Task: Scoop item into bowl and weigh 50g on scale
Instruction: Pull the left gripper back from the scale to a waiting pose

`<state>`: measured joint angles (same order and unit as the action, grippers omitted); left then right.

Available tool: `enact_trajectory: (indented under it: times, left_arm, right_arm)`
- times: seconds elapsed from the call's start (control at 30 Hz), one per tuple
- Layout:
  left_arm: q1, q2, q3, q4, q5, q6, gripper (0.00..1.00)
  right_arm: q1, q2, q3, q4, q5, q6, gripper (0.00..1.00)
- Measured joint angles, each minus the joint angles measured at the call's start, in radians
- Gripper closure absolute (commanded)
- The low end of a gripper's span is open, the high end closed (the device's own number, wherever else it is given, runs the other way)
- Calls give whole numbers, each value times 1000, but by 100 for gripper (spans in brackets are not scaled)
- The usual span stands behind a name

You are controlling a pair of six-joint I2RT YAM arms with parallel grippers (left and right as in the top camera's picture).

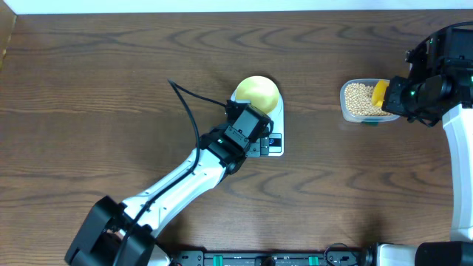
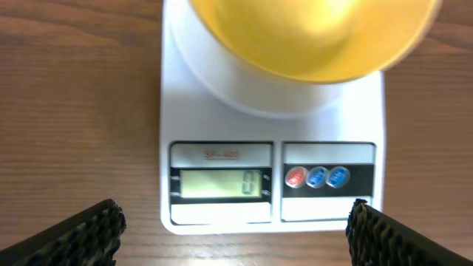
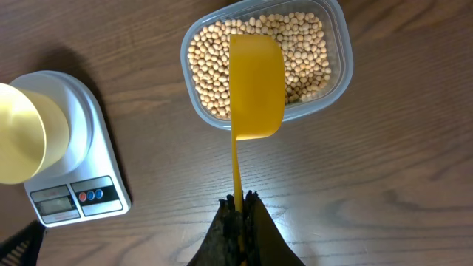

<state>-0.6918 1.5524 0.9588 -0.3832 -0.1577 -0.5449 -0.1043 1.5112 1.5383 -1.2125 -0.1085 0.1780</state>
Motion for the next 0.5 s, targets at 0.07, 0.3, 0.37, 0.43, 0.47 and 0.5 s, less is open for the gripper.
enact_trajectory:
  times: [0.07, 0.3, 0.37, 0.43, 0.47, 0.5]
  left_arm:
    - [0, -19, 0, -2, 18, 0, 2]
    - [19, -177, 0, -102, 42, 3, 2]
    - [47, -243, 0, -159, 47, 3, 2]
    - [88, -304, 0, -216, 61, 11, 2]
    - [114, -333, 0, -238, 89, 29, 2]
    - [130, -351, 0, -247, 106, 47, 2]
  right_arm:
    - [0, 0, 0, 0, 0, 0, 99]
    - [0, 0, 0, -10, 0, 0, 99]
    - [0, 0, 0, -11, 0, 0, 99]
    - [0, 0, 0, -11, 0, 0, 99]
    - [0, 0, 0, -11, 0, 0, 99]
    - [0, 0, 0, -11, 0, 0, 99]
